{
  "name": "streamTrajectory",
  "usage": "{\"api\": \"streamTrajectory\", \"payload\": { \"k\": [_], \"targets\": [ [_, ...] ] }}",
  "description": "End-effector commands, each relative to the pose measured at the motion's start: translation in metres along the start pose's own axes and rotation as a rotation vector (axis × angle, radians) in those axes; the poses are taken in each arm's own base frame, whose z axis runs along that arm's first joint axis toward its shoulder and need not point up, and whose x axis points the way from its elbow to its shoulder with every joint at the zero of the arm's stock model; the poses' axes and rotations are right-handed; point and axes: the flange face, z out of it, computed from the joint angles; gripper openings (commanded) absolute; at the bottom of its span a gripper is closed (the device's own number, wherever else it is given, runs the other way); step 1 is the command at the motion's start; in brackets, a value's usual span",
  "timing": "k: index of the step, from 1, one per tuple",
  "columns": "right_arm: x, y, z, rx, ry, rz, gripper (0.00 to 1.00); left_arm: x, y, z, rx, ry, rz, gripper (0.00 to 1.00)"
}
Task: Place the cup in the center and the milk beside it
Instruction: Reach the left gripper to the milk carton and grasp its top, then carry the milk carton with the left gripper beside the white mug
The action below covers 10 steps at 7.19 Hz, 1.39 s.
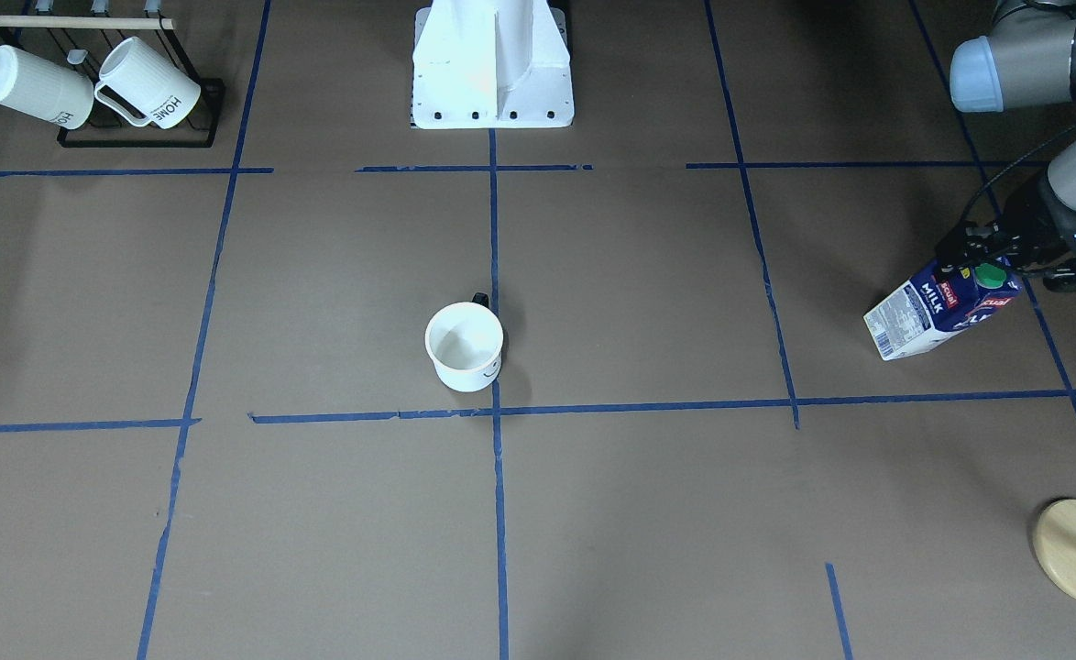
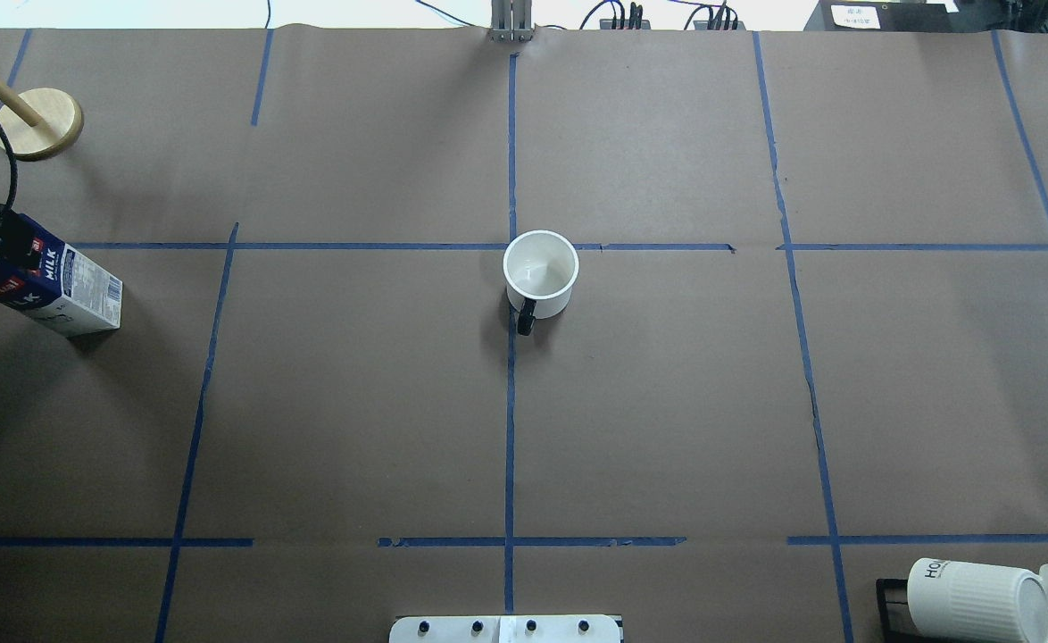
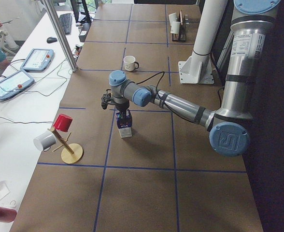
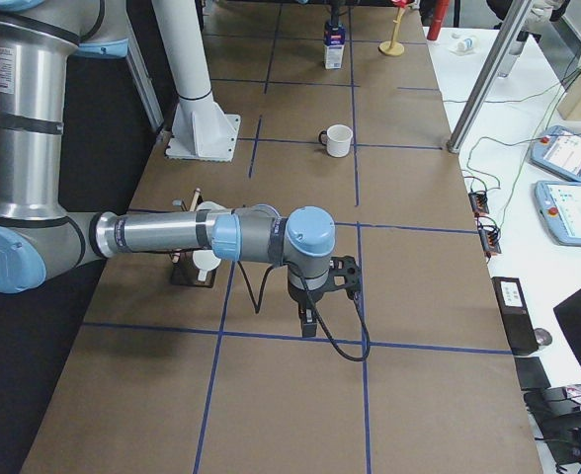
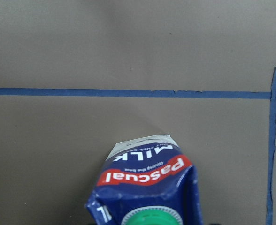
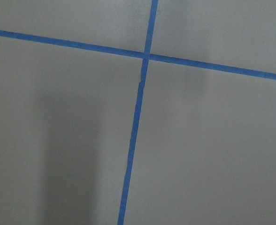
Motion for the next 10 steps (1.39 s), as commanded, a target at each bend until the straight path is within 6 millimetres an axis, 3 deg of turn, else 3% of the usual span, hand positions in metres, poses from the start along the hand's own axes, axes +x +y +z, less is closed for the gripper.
{"api": "streamTrajectory", "payload": {
  "k": [1, 2, 3, 4, 5, 6, 8, 9, 10],
  "targets": [
    [0.000, 0.000, 0.000, 0.000, 0.001, -0.002, 1.00, 0.022, -0.009, -0.015, 0.026, 0.020, 0.026, 0.37],
    [0.000, 0.001, 0.001, -0.001, 0.000, -0.004, 1.00, 0.045, -0.022, -0.030, 0.032, 0.022, 0.016, 0.36],
    [0.000, 0.002, 0.001, -0.002, 0.000, -0.003, 1.00, 0.091, -0.039, -0.063, 0.030, 0.016, 0.005, 0.36],
    [0.001, 0.003, 0.002, -0.005, -0.001, 0.001, 1.00, 0.142, -0.053, -0.099, 0.027, 0.017, -0.024, 0.37],
    [0.001, 0.003, 0.002, -0.005, -0.001, 0.001, 1.00, 0.214, -0.048, -0.104, 0.015, 0.049, -0.036, 0.37],
    [0.002, 0.003, 0.003, -0.006, -0.001, 0.002, 1.00, 0.299, -0.033, -0.089, -0.031, 0.084, -0.036, 0.37],
    [0.003, 0.006, 0.005, -0.010, -0.002, 0.006, 1.00, 0.411, -0.045, -0.082, -0.018, 0.066, 0.005, 0.37],
    [0.004, 0.006, 0.005, -0.011, -0.002, 0.008, 1.00, 0.446, -0.042, -0.066, -0.026, 0.045, 0.024, 0.37],
    [0.003, 0.006, 0.005, -0.011, -0.004, 0.008, 1.00, 0.465, -0.040, -0.059, -0.041, 0.040, 0.032, 0.37]
  ]
}}
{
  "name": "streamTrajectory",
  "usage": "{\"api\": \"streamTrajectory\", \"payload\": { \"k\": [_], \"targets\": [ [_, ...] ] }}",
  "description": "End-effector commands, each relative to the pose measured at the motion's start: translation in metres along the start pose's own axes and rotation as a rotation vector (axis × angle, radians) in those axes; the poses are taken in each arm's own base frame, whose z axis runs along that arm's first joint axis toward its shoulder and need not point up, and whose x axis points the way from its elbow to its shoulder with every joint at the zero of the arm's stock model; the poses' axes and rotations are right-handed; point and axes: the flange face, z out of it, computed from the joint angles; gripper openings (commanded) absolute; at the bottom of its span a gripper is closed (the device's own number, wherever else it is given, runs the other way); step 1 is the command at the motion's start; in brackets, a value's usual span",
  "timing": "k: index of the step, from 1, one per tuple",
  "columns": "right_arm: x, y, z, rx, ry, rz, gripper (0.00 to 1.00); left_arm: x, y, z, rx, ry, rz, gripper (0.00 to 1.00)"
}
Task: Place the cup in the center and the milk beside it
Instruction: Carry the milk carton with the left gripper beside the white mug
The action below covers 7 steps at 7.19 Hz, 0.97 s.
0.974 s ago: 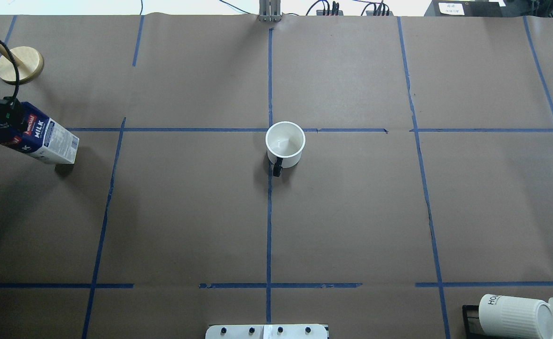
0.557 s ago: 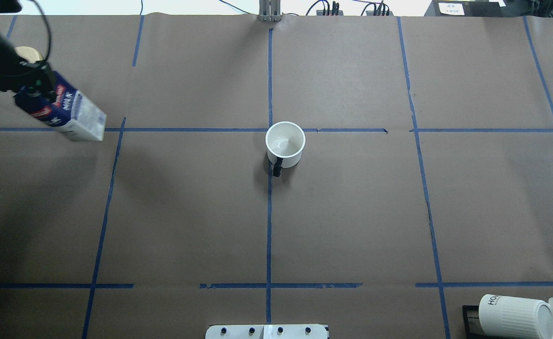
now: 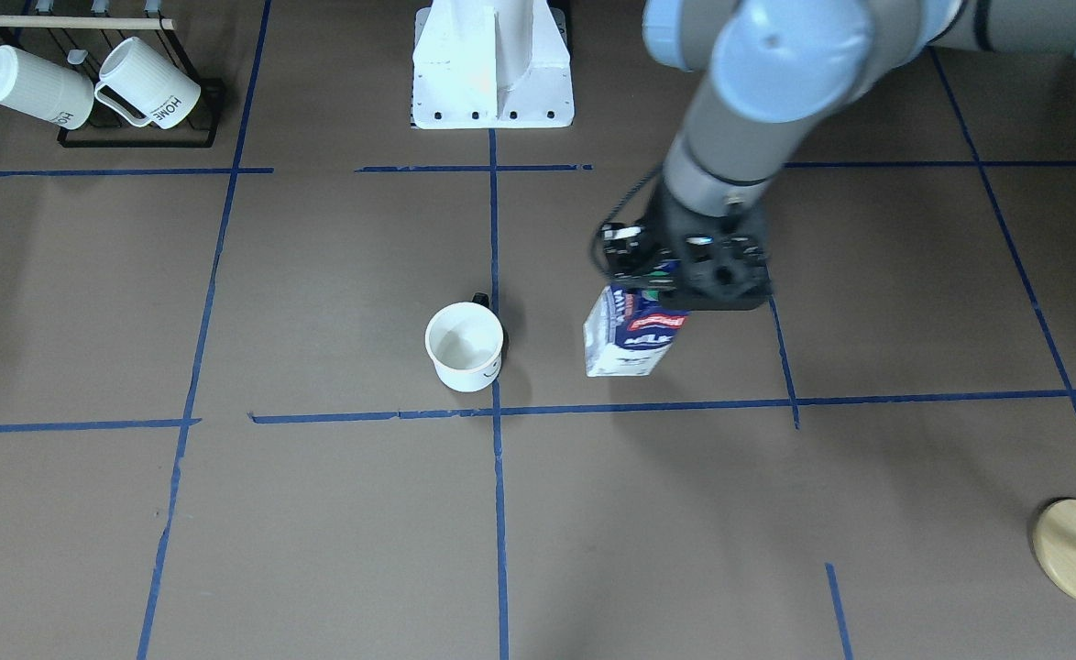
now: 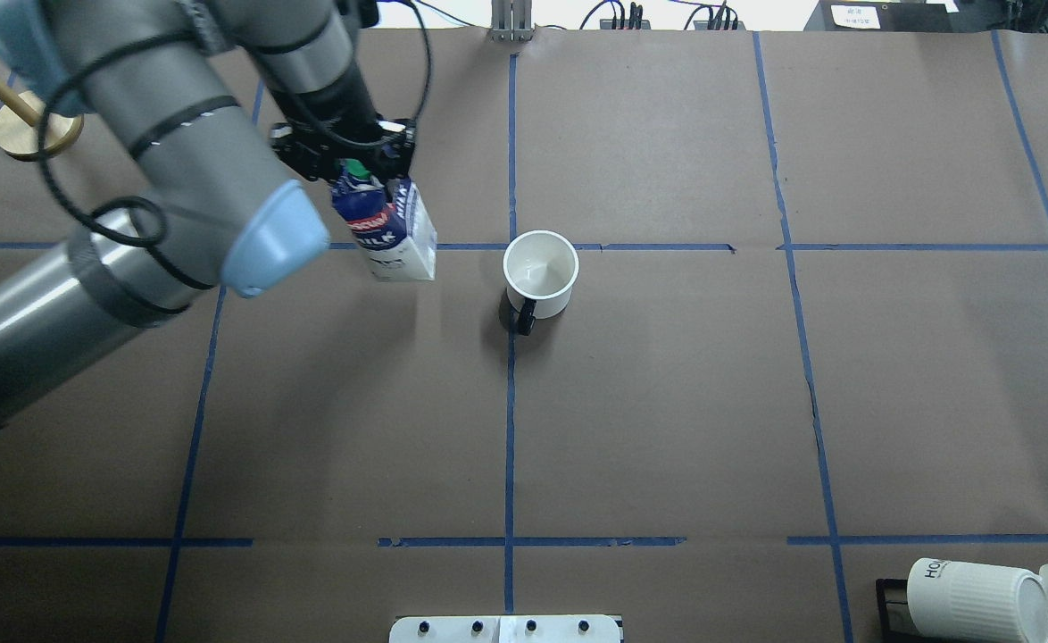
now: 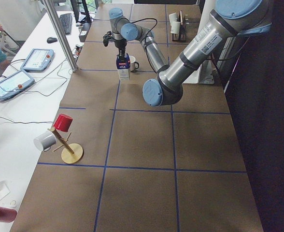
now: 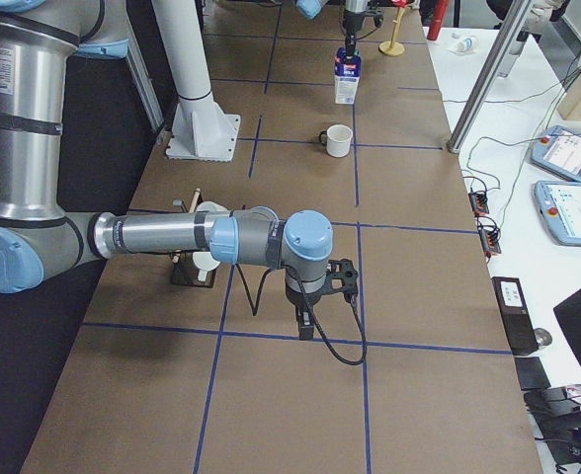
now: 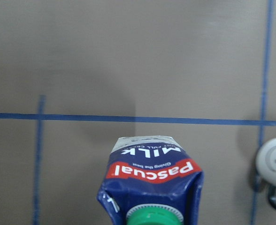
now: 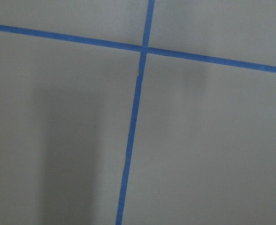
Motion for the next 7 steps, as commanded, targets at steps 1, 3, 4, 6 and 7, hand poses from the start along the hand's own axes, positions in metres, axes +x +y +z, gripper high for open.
{"api": "streamTrajectory", "payload": {
  "k": [1, 3, 4, 6, 7],
  "targets": [
    [0.001, 0.001, 0.002, -0.004, -0.002, 0.002, 1.00, 0.047, 0.018, 0.031, -0.024, -0.028, 0.041, 0.37],
    [0.001, 0.001, 0.002, -0.004, -0.002, 0.006, 1.00, 0.067, 0.028, 0.053, -0.001, -0.020, 0.033, 0.37],
    [0.001, 0.001, 0.001, -0.002, -0.002, 0.004, 1.00, 0.072, 0.025, 0.064, 0.022, 0.001, 0.006, 0.37],
    [0.001, 0.001, 0.001, -0.002, -0.002, 0.006, 1.00, 0.068, 0.021, 0.069, 0.028, -0.006, 0.002, 0.67],
    [0.000, 0.001, 0.001, -0.002, -0.003, 0.007, 1.00, 0.067, 0.020, 0.069, 0.048, -0.016, 0.003, 1.00]
  ]
}}
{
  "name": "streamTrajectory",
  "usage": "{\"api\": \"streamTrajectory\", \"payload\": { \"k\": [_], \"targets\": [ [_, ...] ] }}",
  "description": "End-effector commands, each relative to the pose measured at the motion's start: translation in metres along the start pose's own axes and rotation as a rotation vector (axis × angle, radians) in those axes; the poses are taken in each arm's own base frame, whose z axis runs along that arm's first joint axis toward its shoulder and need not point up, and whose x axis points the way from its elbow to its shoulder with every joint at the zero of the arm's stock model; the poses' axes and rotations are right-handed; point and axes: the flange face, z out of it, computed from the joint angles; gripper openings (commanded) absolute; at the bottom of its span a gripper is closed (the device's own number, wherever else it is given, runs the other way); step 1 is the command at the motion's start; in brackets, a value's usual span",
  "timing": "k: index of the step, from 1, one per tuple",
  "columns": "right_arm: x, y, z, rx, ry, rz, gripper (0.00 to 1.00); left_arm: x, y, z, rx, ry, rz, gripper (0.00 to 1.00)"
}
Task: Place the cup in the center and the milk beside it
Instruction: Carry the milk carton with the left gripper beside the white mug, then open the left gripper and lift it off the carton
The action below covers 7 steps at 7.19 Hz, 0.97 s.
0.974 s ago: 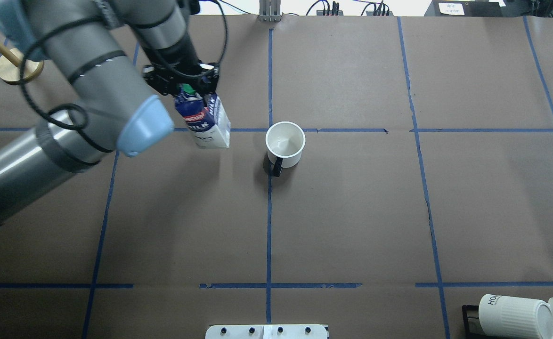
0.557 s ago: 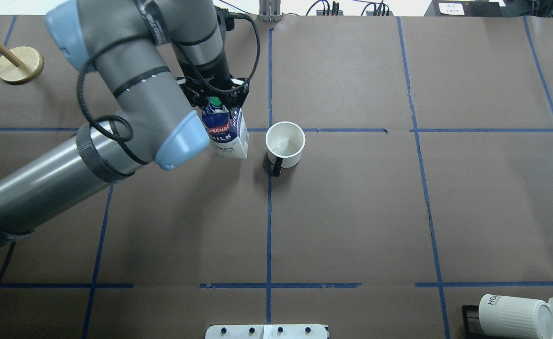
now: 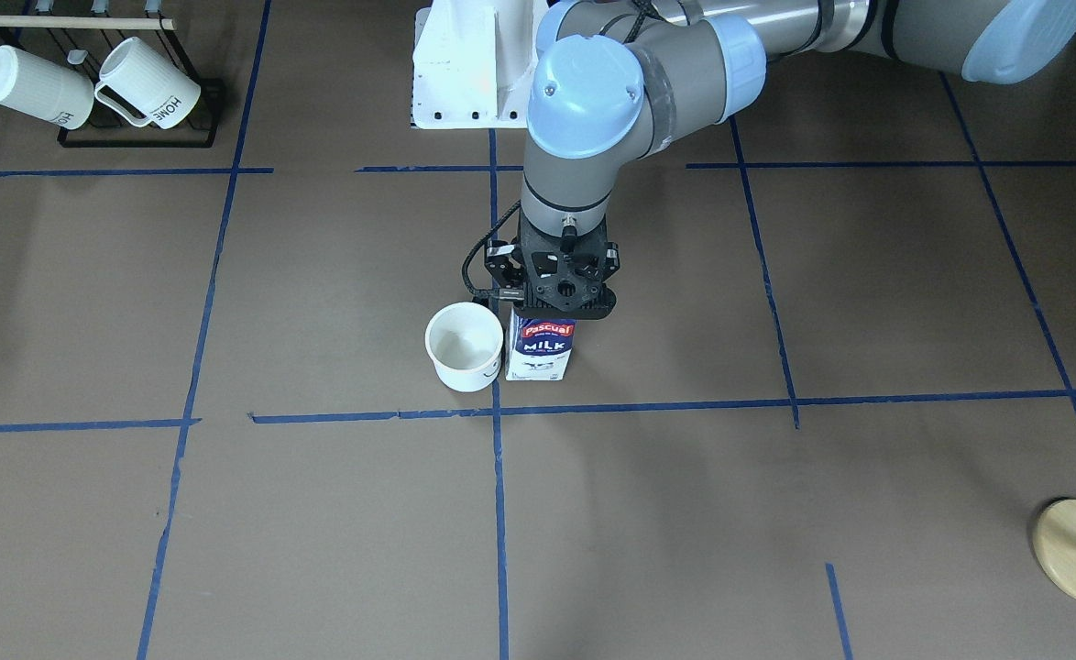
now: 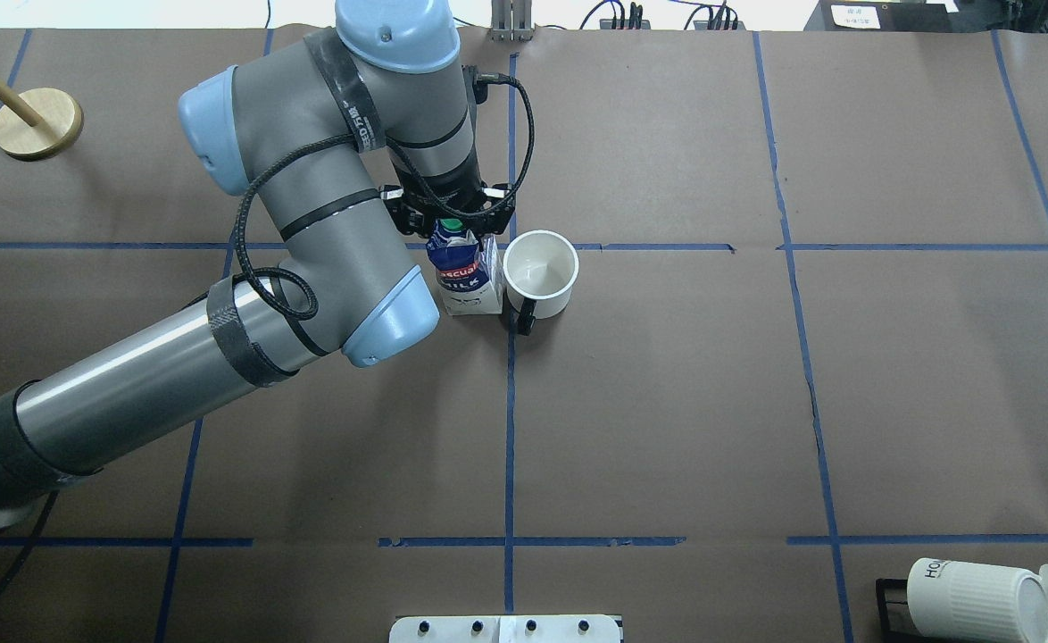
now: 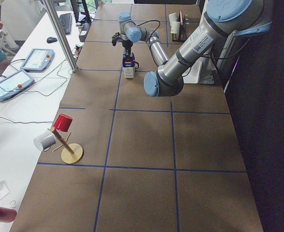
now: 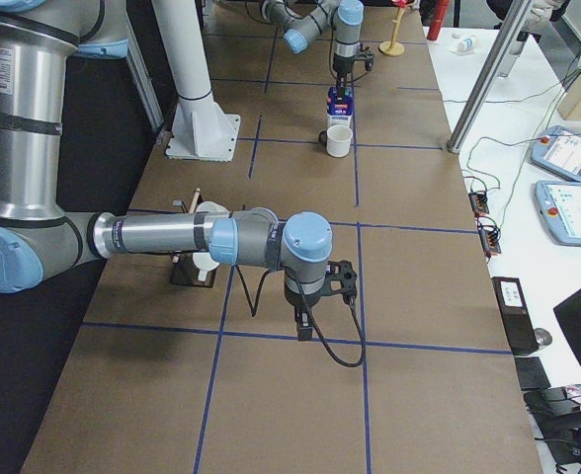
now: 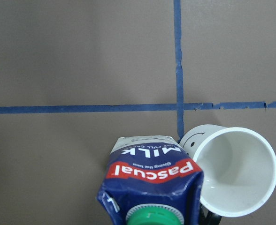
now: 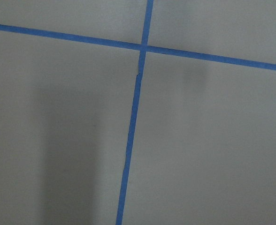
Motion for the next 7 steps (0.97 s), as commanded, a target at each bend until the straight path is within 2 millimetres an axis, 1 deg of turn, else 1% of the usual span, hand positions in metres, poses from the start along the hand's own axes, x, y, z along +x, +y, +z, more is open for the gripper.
{"api": "streamTrajectory", "payload": {
  "k": [1, 2, 3, 4, 5, 6, 7],
  "targets": [
    [0.000, 0.000, 0.000, 0.001, -0.001, 0.001, 1.00, -0.001, -0.003, -0.002, 0.038, -0.014, -0.002, 1.00],
    [0.000, 0.000, 0.000, -0.002, 0.000, 0.005, 1.00, -0.002, -0.005, -0.011, 0.046, -0.006, 0.008, 1.00],
    [0.000, 0.000, 0.001, -0.002, -0.001, 0.003, 1.00, -0.009, -0.011, -0.034, 0.063, 0.008, -0.002, 1.00],
    [0.000, 0.000, 0.001, -0.002, -0.001, 0.003, 1.00, -0.021, -0.017, -0.059, 0.042, 0.032, 0.001, 1.00],
    [0.000, 0.000, 0.001, -0.002, 0.000, 0.008, 1.00, -0.060, -0.031, -0.084, 0.015, 0.010, 0.053, 1.00],
    [0.001, 0.000, 0.001, -0.002, 0.000, 0.008, 1.00, -0.128, -0.041, -0.104, 0.018, -0.009, 0.130, 1.00],
    [0.001, 0.000, 0.001, -0.002, 0.003, 0.009, 1.00, -0.215, -0.045, -0.105, 0.024, -0.045, 0.210, 1.00]
  ]
}}
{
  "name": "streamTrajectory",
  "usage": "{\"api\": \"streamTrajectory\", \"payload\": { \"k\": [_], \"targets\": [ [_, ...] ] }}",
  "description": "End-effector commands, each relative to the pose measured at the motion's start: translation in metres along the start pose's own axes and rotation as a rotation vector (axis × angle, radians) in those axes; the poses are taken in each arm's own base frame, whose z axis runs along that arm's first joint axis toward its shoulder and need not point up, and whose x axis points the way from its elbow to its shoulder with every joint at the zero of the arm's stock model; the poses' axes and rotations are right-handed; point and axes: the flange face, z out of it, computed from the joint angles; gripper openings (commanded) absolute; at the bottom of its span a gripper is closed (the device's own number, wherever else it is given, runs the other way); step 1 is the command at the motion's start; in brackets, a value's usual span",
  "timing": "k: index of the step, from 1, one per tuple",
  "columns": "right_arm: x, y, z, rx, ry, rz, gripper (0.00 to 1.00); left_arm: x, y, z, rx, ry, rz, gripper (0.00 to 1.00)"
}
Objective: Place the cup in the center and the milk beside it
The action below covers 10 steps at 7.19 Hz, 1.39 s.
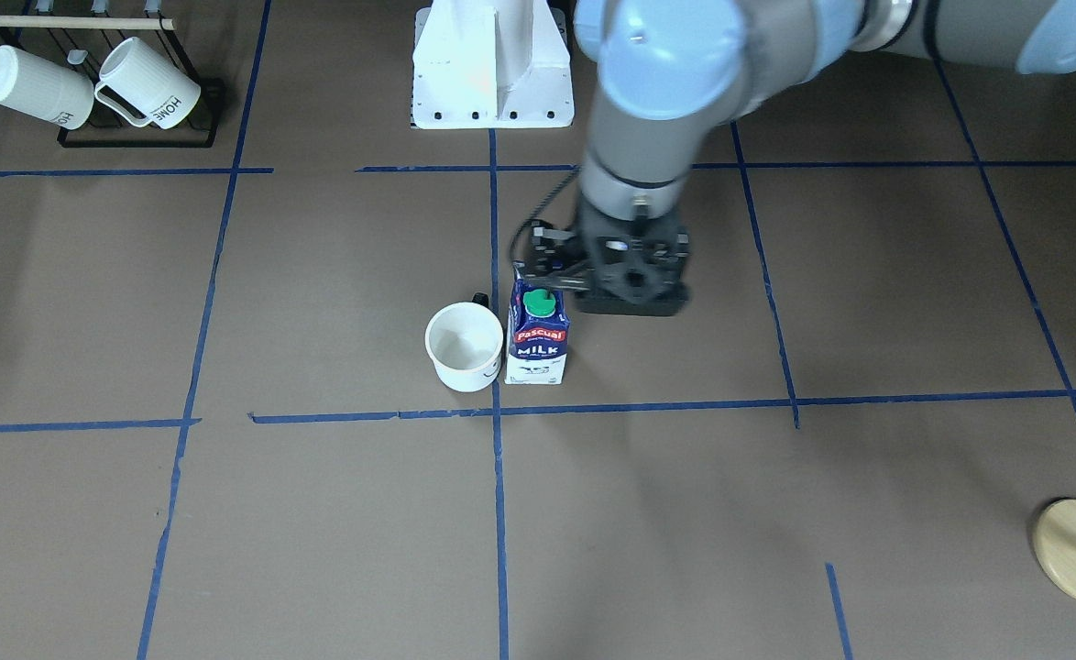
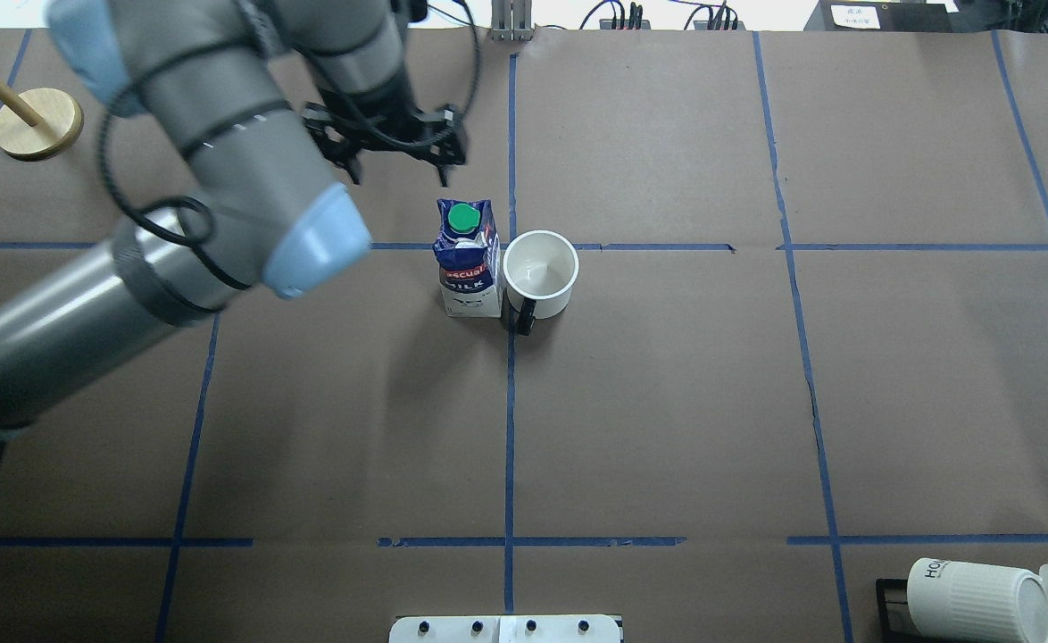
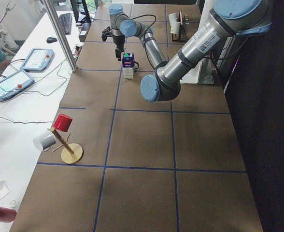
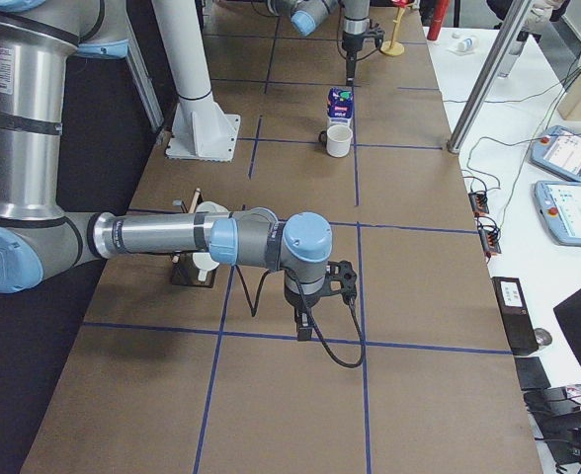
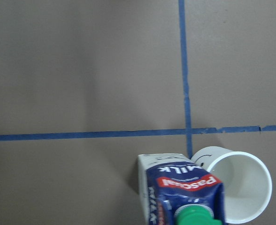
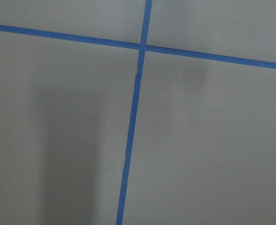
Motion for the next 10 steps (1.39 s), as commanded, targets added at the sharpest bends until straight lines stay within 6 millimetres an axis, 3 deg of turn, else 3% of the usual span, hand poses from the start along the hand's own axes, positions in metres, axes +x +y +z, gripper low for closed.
{"api": "streamTrajectory", "payload": {
  "k": [1, 3, 4, 5, 6, 7, 9, 10],
  "targets": [
    [0.001, 0.000, 0.001, -0.001, 0.002, 0.003, 1.00, -0.172, 0.002, -0.020, 0.003, -0.065, 0.175, 1.00],
    [0.001, -0.001, 0.001, -0.003, 0.002, 0.004, 1.00, -0.343, 0.028, -0.022, -0.063, -0.021, 0.265, 1.00],
    [0.001, 0.000, 0.001, -0.004, 0.002, 0.005, 1.00, -0.420, 0.059, -0.022, -0.076, -0.028, 0.260, 1.00],
    [0.002, 0.000, 0.002, -0.005, 0.000, 0.006, 1.00, -0.491, 0.105, -0.010, -0.105, -0.040, 0.184, 1.00],
    [0.004, 0.000, 0.005, -0.010, -0.002, 0.011, 1.00, -0.532, 0.142, 0.013, -0.126, -0.042, 0.138, 1.00],
    [0.006, 0.001, 0.006, -0.013, -0.003, 0.012, 1.00, -0.550, 0.155, 0.026, -0.116, -0.043, 0.144, 1.00],
    [0.006, 0.001, 0.008, -0.017, -0.003, 0.013, 1.00, -0.572, 0.188, 0.042, -0.111, -0.042, 0.142, 1.00],
    [0.006, 0.001, 0.008, -0.016, -0.005, 0.013, 1.00, -0.570, 0.190, 0.040, -0.106, -0.043, 0.146, 1.00]
  ]
}}
